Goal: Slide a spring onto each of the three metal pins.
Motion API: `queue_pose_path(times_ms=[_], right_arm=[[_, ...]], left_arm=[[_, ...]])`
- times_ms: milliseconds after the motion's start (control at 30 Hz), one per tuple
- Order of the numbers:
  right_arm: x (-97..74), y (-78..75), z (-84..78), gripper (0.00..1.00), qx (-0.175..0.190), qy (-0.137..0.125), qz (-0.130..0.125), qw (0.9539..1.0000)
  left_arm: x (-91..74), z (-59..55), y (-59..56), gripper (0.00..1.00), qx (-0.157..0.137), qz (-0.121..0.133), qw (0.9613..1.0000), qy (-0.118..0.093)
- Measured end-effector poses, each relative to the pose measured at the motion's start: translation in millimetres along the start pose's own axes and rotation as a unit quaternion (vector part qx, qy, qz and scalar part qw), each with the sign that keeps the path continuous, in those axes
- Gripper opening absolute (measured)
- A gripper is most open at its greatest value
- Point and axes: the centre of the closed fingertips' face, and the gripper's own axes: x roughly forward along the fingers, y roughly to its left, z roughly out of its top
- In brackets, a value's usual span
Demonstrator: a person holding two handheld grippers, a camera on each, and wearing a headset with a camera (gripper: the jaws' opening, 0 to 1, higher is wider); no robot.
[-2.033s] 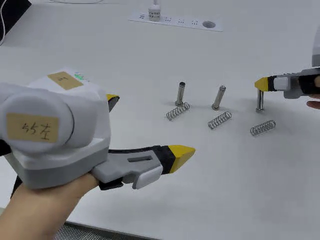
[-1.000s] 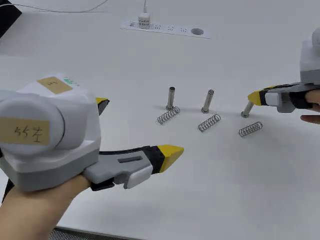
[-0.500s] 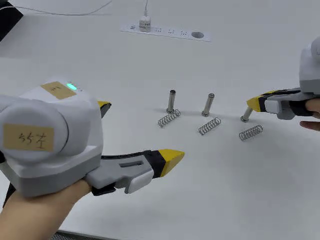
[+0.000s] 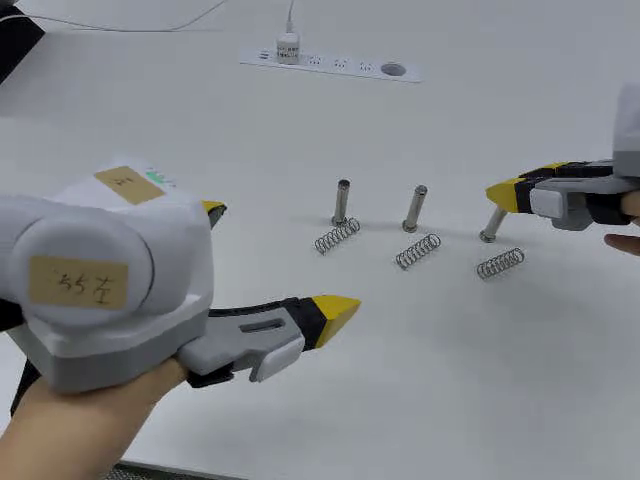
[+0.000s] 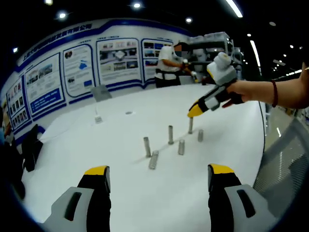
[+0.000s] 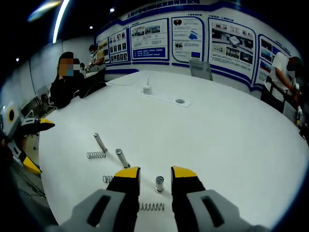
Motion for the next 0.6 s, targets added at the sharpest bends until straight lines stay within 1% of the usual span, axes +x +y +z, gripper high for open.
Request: queue_pose_path(times_ms=[33,67,133,200,333,433,467,500,533,600], right_arm=[[-2.0,1.9,1.1,0.26,0.015,-0.007,0.004,0.9998],[-4.8,4.4,2.5,0.27,0.023,-0.012,0.007,0.9996],[-9.3,7.9,3.0,0.28,0.03,-0.022,0.012,0.9992],[-14.3,10.9,2.0,0.3,0.035,-0.029,0.014,0.9989],[-23.6,17.4,1.2,0.33,0.034,-0.04,0.023,0.9984],[-31.6,22.2,2.6,0.35,0.027,-0.051,0.028,0.998],[-36.5,28.5,3.2,0.36,0.021,-0.055,0.032,0.9977],[-38.8,30.6,3.4,0.37,0.017,-0.057,0.034,0.9976],[-41.8,32.3,3.5,0.39,0.013,-0.06,0.036,0.9975],[-46.3,35.4,3.7,0.41,0.006,-0.066,0.041,0.997]], left_arm=[[0.7,-0.2,-2.4,0.85,0.011,-0.001,0.9999,0.001],[1.4,-1.5,-3.6,0.85,0.017,-0.003,0.9998,0.005],[2.9,-5.6,-5.6,0.84,0.02,-0.007,0.9996,0.017],[3.1,-7.0,-6.4,0.83,0.018,-0.012,0.9996,0.02],[4.5,-8.5,-7.5,0.81,0.001,-0.019,0.9995,0.025],[4.7,-9.1,-7.8,0.79,-0.027,-0.026,0.9988,0.032],[5.2,-7.2,-6.4,0.78,-0.034,-0.026,0.9987,0.028],[5.8,-6.7,-5.7,0.77,-0.038,-0.027,0.9985,0.028],[7.2,-8.2,-3.6,0.76,-0.043,-0.026,0.9981,0.034],[9.0,-10.2,-0.9,0.75,-0.044,-0.026,0.9978,0.042]])
